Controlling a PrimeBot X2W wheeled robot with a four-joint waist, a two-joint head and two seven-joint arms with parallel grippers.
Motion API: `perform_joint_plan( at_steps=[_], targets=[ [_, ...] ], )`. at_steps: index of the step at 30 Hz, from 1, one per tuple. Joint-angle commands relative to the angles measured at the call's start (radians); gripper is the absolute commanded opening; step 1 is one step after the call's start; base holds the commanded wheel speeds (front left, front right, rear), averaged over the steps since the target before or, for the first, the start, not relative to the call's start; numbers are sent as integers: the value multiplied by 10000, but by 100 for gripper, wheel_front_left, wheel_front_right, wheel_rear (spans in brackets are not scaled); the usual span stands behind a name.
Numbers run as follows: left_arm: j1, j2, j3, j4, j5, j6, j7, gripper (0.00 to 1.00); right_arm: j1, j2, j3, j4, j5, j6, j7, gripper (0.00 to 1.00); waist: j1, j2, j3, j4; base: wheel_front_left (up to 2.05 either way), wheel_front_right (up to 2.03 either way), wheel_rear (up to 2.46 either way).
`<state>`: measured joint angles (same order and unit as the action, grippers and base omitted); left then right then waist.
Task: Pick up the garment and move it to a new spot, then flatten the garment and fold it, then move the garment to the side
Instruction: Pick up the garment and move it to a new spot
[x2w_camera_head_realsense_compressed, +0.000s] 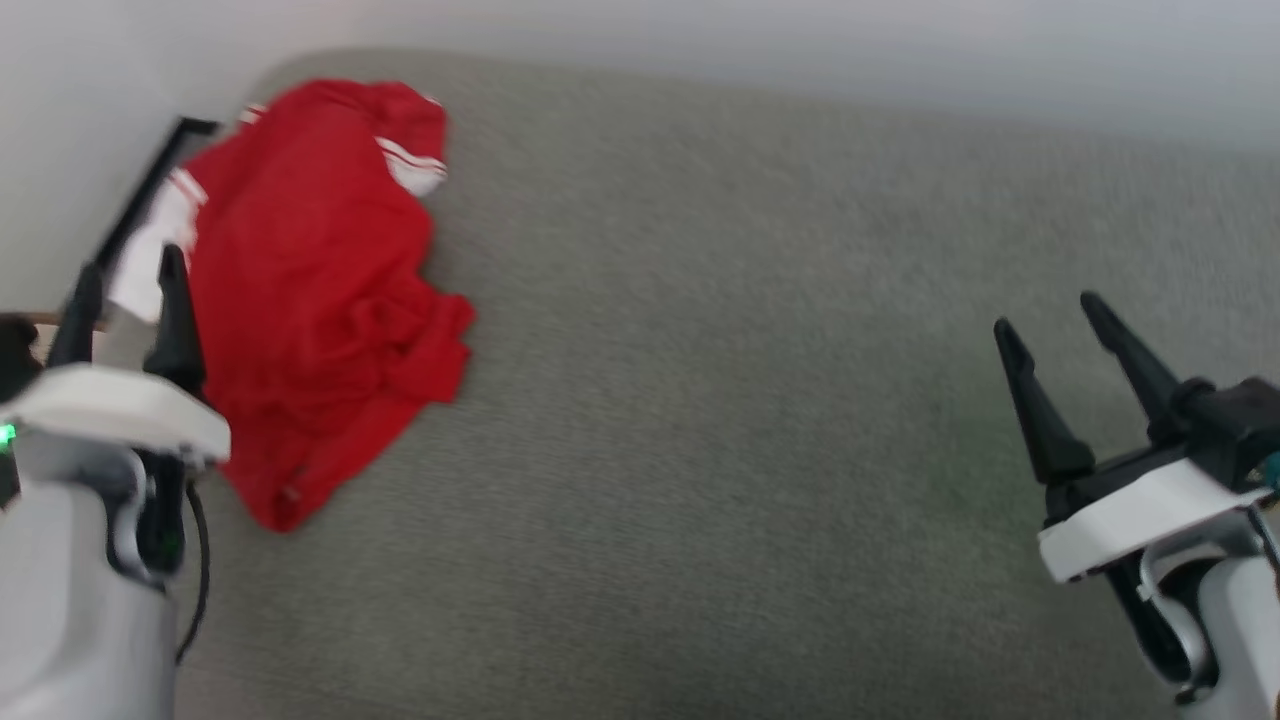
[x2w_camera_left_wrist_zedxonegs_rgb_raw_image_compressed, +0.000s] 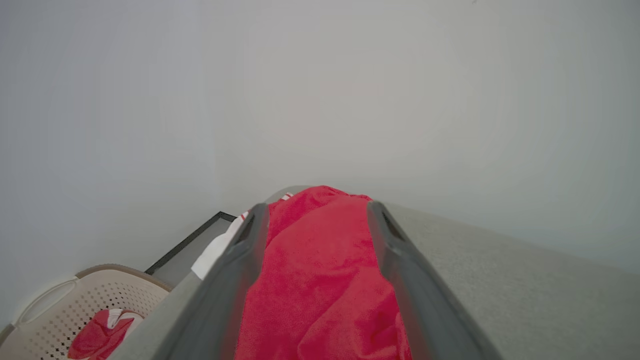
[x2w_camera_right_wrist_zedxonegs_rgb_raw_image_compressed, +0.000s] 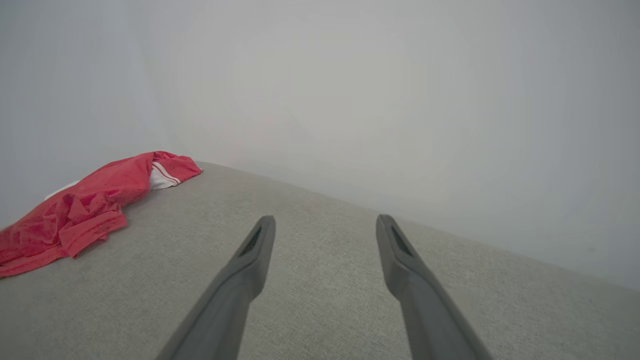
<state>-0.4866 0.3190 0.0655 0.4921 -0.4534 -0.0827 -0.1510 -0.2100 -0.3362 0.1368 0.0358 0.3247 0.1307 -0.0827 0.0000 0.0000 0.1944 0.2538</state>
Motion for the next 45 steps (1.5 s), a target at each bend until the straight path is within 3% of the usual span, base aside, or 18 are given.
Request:
perform_joint_plan(
  at_steps=[1,14,26,30,31,32,45],
  targets=[
    [-405,80,-22,347,-132,-56,94,100,-179,-94,8,-126,18,0,49,100,0,0,808,-651,0,0,0],
    [-3382,655,-208,4773,-517,-51,1931,100,-535,-727,-319,-985,282,-1,291,100,0,0,2485,-1450,0,0,0],
    [-4295,32,-706,7793,-534,781,5460,100,-603,-1060,-436,-1700,349,-1,685,100,0,0,3206,-1674,0,0,0],
    [-4304,-199,-801,8055,-548,945,5694,100,-575,-1079,-509,-1861,337,-1,762,100,0,0,3322,-1691,0,0,0],
    [-4321,-211,-804,8079,-556,979,5572,38,-573,-1067,-534,-1877,328,-1,782,100,0,0,3331,-1685,0,0,0],
    [-4349,-190,-806,8065,-547,947,5331,0,-576,-1049,-551,-1881,319,-1,784,100,0,0,3333,-1674,0,0,0],
    [-5879,1480,-1383,7303,108,-101,2889,0,-302,-502,-835,-1357,279,-1,360,100,0,0,2201,-1242,0,0,0]
  ],
)
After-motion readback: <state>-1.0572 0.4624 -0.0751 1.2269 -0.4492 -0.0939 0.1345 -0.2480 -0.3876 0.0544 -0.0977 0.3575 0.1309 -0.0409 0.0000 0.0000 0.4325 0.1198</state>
